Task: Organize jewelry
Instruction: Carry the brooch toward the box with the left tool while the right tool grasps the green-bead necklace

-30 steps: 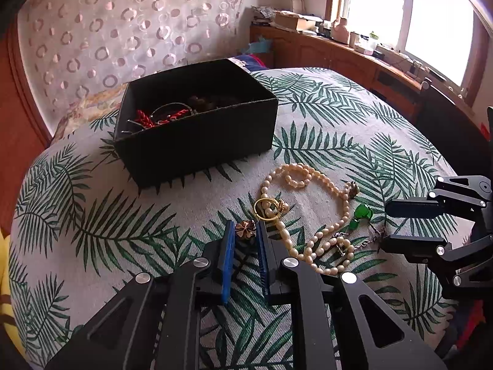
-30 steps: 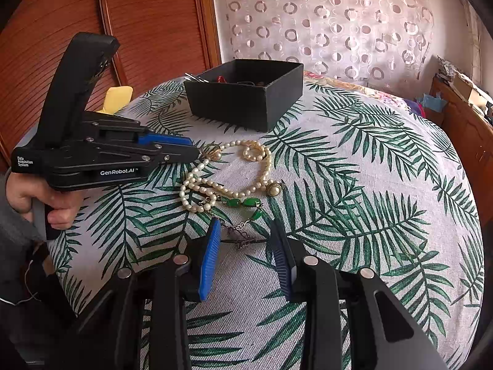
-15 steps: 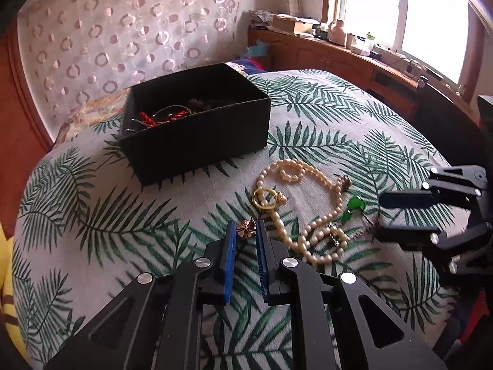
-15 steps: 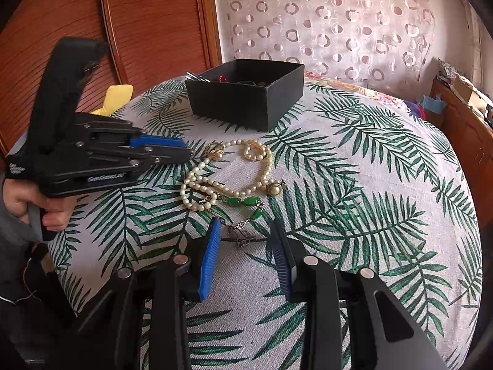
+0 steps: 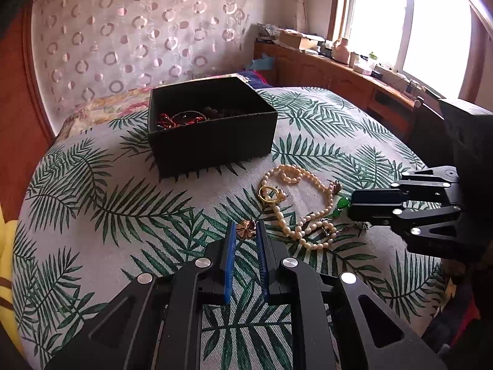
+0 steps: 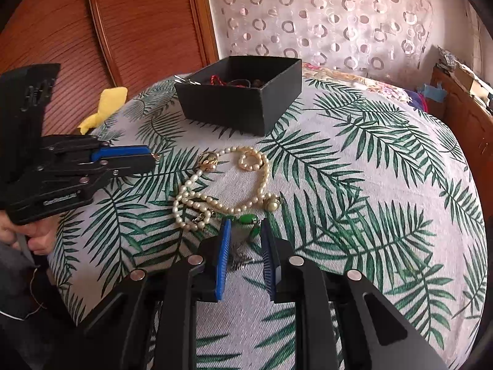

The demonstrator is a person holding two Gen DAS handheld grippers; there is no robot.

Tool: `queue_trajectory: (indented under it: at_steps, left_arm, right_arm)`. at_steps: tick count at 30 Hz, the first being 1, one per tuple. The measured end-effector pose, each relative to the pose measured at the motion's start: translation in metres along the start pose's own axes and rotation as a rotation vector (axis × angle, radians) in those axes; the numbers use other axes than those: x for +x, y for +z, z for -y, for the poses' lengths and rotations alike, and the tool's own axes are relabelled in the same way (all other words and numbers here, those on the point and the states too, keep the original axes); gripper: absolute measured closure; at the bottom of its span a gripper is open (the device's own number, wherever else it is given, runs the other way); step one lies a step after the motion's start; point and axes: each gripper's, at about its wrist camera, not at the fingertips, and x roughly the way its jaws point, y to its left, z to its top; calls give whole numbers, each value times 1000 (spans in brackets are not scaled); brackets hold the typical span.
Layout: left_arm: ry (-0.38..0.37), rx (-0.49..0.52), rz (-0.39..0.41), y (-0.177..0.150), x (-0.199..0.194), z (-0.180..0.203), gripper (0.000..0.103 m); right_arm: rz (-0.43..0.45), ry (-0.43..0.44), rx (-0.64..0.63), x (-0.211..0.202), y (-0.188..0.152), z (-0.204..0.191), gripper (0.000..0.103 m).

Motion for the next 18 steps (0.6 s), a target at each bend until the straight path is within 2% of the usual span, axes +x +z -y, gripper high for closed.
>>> queue_trajectory:
  at_steps: [4, 5, 6, 9, 14, 18]
  left_arm:
    - [-4, -7, 16, 1, -5, 1, 91]
    - [-5, -9, 20, 0, -7, 1, 91]
    - [-5, -12, 27, 0, -9, 0, 91]
    - [-4, -16, 41, 3, -14, 0, 91]
    - [5, -25, 63, 10, -20, -5, 91]
    - [16, -25, 82, 19, -25, -8, 91]
  right_arm:
    - [-26, -40, -44, 6, 5, -3, 82]
    - [-32, -50, -54, 6, 5, -4, 86]
    - [-37, -57, -64, 6, 6, -4, 86]
    - [-45, -55, -95, 4, 5, -5, 87]
    - [5, -60, -119, -15, 5, -10, 87]
    - [63, -67, -147, -37, 19, -13, 87]
